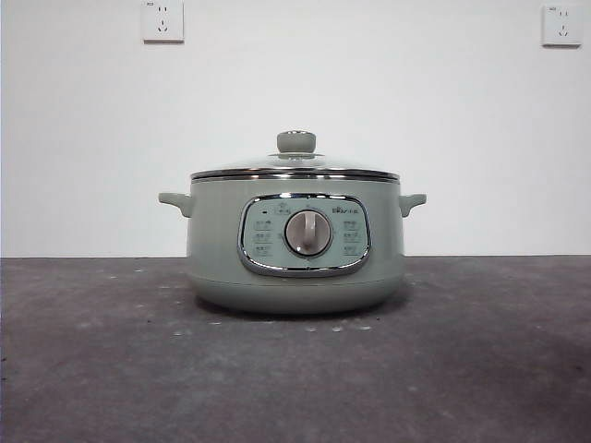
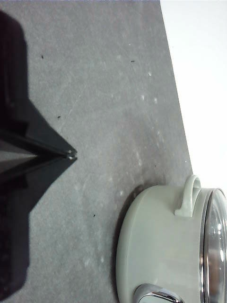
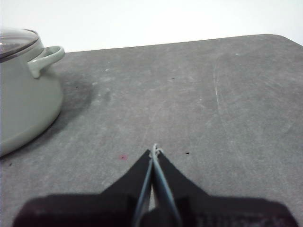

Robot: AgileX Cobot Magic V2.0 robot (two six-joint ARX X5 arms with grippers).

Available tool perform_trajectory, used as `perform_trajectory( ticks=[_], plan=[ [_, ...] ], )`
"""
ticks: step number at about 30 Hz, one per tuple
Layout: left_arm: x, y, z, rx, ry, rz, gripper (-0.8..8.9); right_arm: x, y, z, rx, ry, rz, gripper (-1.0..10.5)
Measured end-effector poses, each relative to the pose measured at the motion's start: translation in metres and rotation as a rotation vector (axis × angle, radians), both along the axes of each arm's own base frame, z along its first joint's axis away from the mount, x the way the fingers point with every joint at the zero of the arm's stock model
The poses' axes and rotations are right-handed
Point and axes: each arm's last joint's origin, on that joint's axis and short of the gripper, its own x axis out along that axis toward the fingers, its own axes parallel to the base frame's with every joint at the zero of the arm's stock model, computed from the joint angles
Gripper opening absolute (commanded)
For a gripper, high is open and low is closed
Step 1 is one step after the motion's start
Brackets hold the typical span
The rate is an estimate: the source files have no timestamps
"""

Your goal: Pick up the potato,open the lid,put the potato in the pot,close the lid

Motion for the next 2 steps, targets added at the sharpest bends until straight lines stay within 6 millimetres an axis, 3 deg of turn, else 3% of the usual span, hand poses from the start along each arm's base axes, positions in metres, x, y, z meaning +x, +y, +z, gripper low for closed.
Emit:
perform_trajectory(
  ticks=[2],
  plan=[
    [0.0000, 0.0000, 0.0000, 0.000, 0.000, 0.000, -0.03, 0.0000, 0.0000, 0.0000, 0.000, 0.000, 0.000, 0.0]
  ],
)
